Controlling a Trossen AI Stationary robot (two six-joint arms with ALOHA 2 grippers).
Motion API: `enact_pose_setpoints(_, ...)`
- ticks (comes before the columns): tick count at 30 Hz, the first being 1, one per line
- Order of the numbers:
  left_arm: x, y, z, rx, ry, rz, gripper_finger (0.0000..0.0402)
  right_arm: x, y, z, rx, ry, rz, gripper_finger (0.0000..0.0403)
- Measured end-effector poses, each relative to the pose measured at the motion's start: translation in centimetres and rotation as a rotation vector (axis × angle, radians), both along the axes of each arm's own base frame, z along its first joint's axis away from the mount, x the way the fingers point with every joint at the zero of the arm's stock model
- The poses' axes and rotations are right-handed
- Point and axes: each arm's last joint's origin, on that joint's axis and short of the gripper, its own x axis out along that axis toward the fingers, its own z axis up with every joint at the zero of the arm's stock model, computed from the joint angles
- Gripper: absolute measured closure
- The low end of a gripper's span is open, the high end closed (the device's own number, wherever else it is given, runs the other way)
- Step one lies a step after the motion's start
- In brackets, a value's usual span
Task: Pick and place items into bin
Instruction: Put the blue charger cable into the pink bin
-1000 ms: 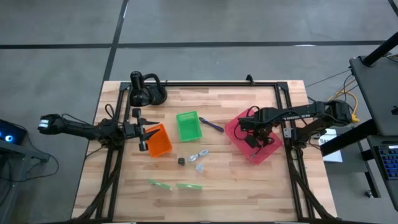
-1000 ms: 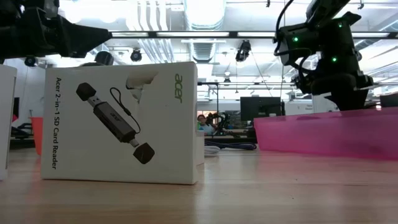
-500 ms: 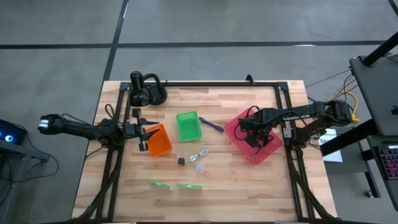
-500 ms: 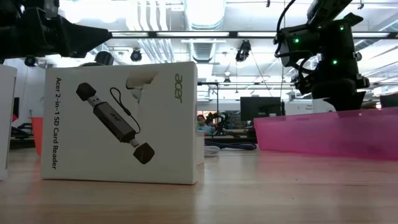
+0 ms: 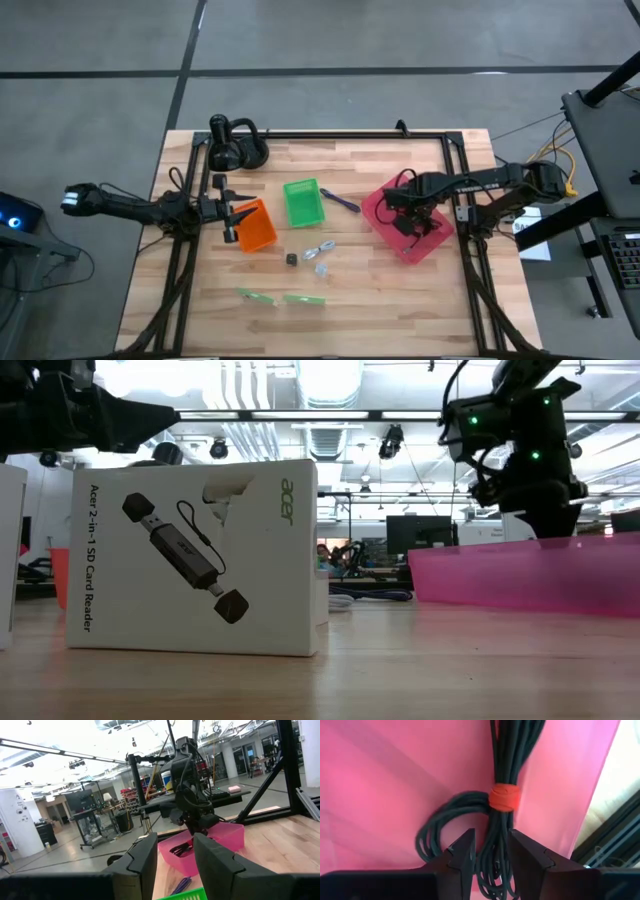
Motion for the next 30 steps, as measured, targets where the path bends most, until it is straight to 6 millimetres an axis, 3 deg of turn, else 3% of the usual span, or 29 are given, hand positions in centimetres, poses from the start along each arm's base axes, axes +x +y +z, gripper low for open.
enact_pose_setpoints(6,0.0,0.0,0.0,0.0,0.0,0.0,0.0288,1.3,-0.1,1.6,-0.002,-0.069,0.063,0.0303)
enact_pose_setpoints(12,0.0,0.0,0.0,0.0,0.0,0.0,0.0288,3.5,-0.7,4.0,-0.126,-0.212,0.189,0.03)
enact_pose_setpoints(20,0.0,0.0,0.0,0.0,0.0,0.0,0.0288,8.2,-1.2,6.8,-0.277,-0.553,0.511,0.0279)
enact_pose_setpoints(25,0.0,0.0,0.0,0.0,0.0,0.0,0.0288,10.7,-1.4,7.0,-0.309,-0.562,0.626,0.0259)
enact_pose_setpoints(30,0.0,0.0,0.0,0.0,0.0,0.0,0.0288,13.6,-1.8,5.5,-0.283,-0.486,0.672,0.0235)
